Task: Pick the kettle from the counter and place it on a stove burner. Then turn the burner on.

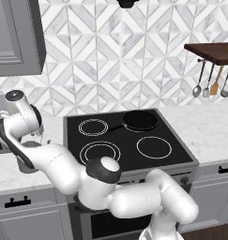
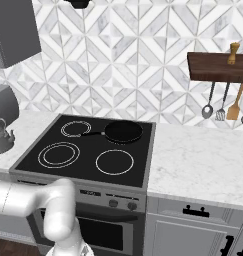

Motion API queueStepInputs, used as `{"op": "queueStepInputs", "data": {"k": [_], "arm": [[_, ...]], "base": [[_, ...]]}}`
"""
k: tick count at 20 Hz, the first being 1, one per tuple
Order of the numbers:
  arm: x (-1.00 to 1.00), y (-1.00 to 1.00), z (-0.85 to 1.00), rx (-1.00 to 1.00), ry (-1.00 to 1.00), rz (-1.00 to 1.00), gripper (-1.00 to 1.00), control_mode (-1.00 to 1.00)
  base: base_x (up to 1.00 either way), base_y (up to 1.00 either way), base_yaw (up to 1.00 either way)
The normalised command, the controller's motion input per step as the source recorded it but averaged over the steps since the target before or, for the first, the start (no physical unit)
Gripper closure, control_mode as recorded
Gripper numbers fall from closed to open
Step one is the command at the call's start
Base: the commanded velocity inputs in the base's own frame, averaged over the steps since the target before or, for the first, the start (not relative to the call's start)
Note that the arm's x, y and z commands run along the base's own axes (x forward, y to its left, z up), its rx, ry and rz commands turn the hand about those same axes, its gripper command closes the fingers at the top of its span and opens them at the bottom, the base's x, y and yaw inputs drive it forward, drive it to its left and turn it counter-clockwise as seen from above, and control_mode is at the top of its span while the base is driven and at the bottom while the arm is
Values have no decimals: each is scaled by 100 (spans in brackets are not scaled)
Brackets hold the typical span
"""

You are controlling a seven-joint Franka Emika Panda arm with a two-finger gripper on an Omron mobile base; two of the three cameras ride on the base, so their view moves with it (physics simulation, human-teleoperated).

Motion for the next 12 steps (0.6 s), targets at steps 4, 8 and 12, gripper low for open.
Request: {"op": "queueStepInputs", "data": {"k": [4,8,12], "arm": [[27,3,-14,-3,2,-4,-100,-100],[28,3,-49,-8,6,-5,-100,-100],[11,0,-53,-4,4,-6,100,-100]], "base": [[0,0,0],[0,0,0],[0,0,0]]}}
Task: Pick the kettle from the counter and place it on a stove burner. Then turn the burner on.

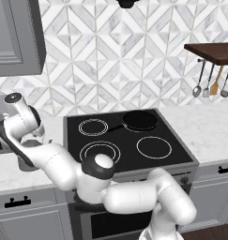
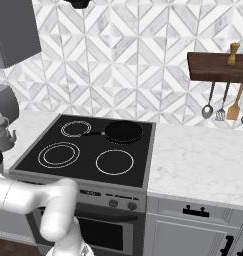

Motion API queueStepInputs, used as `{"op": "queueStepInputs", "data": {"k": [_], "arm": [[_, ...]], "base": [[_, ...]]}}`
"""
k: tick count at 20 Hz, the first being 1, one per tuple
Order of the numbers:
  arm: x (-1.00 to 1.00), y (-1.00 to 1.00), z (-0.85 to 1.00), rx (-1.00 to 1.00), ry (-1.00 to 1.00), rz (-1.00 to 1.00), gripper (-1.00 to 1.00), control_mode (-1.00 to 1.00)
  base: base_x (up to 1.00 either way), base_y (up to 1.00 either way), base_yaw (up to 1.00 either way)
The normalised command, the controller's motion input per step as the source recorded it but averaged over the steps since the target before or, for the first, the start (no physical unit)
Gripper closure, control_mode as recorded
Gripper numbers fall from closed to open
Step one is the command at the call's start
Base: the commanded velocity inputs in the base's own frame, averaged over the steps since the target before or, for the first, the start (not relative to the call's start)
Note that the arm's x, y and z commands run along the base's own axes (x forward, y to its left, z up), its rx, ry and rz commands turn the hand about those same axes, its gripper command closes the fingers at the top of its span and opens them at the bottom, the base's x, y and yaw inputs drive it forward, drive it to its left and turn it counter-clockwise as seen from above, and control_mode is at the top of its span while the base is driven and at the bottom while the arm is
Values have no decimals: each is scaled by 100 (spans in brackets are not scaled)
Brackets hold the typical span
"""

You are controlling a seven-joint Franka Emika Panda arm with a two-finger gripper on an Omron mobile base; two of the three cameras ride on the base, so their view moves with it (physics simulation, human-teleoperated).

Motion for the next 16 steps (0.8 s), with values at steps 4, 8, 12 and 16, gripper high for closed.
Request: {"op": "queueStepInputs", "data": {"k": [4,8,12,16], "arm": [[4,0,-4,0,0,-1,100,-100],[-5,0,0,0,-12,0,100,-100],[-37,-38,0,0,-25,-1,100,-100],[-67,-83,2,0,-33,-2,100,-100]], "base": [[0,0,0],[0,0,0],[0,0,0],[0,0,0]]}}
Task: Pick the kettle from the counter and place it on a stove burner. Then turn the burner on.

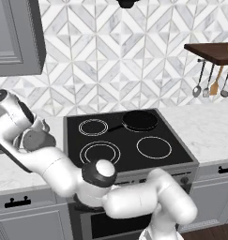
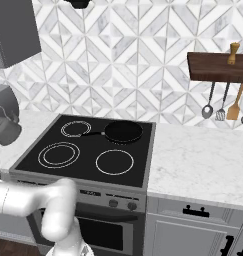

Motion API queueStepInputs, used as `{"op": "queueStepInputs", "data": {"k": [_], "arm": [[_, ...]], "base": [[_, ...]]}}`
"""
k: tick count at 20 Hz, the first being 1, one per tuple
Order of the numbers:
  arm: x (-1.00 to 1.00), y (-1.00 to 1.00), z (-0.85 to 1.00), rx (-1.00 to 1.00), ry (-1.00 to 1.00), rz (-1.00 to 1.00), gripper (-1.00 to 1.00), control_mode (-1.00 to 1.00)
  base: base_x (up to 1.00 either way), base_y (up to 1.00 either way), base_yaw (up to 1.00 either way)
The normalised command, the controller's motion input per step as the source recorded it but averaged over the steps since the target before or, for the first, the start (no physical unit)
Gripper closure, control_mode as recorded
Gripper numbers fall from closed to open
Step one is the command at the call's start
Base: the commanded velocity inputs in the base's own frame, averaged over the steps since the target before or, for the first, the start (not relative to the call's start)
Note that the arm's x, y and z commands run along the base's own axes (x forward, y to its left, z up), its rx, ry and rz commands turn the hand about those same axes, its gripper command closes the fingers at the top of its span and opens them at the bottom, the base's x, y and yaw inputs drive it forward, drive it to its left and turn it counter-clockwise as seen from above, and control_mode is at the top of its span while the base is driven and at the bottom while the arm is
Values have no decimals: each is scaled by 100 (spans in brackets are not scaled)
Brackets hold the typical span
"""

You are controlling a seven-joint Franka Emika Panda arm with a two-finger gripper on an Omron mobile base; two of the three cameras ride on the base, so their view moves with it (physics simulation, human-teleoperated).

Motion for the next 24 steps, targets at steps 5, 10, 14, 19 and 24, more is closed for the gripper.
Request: {"op": "queueStepInputs", "data": {"k": [5,10,14,19,24], "arm": [[-71,-100,4,0,-24,-10,100,-100],[-24,-100,6,2,-10,-12,100,-100],[0,-100,3,12,0,-9,100,-100],[5,-71,0,9,5,0,100,-100],[12,-78,0,11,16,-1,100,-100]], "base": [[0,0,0],[0,0,0],[0,0,0],[0,0,0],[0,0,0]]}}
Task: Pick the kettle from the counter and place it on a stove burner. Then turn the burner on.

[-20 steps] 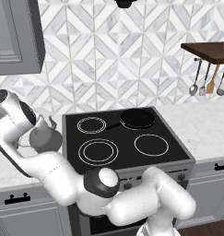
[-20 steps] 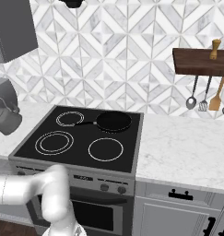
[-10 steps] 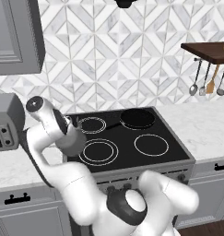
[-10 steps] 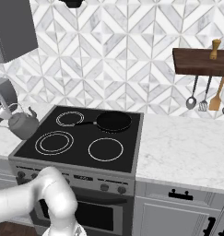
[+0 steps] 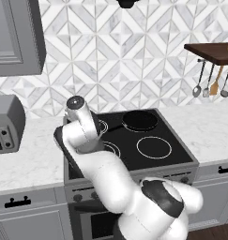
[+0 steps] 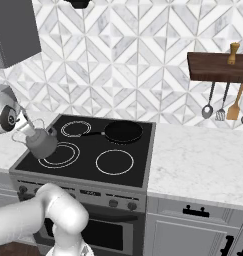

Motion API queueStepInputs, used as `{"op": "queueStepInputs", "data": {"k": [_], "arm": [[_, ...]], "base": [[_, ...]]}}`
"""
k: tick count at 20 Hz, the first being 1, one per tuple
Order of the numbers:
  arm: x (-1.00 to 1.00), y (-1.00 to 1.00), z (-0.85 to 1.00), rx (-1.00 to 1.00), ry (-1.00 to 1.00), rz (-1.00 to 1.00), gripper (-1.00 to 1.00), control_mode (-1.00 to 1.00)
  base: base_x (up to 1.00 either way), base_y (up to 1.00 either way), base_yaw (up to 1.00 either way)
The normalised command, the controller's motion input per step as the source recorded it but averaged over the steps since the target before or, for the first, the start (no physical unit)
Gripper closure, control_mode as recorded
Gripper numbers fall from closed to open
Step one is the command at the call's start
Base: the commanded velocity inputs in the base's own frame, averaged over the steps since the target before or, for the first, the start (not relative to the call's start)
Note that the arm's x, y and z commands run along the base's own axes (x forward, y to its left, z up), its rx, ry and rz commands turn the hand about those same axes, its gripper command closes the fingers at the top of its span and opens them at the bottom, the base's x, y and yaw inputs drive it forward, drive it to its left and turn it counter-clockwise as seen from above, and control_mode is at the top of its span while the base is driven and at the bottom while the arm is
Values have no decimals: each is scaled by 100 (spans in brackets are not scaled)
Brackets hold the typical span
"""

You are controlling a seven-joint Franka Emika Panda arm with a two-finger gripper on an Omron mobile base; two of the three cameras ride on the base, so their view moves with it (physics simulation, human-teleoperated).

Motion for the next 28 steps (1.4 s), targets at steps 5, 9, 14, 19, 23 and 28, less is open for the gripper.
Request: {"op": "queueStepInputs", "data": {"k": [5,9,14,19,23,28], "arm": [[16,-71,0,10,19,-4,100,-100],[1,-5,-5,2,1,-2,100,-100],[14,-5,-18,0,-3,-4,100,-100],[33,-13,-10,5,0,-6,100,-100],[16,-12,-3,16,2,-3,100,-100],[7,-1,-15,3,1,0,100,-100]], "base": [[0,0,0],[0,0,0],[0,0,0],[0,0,0],[0,0,0],[0,0,0]]}}
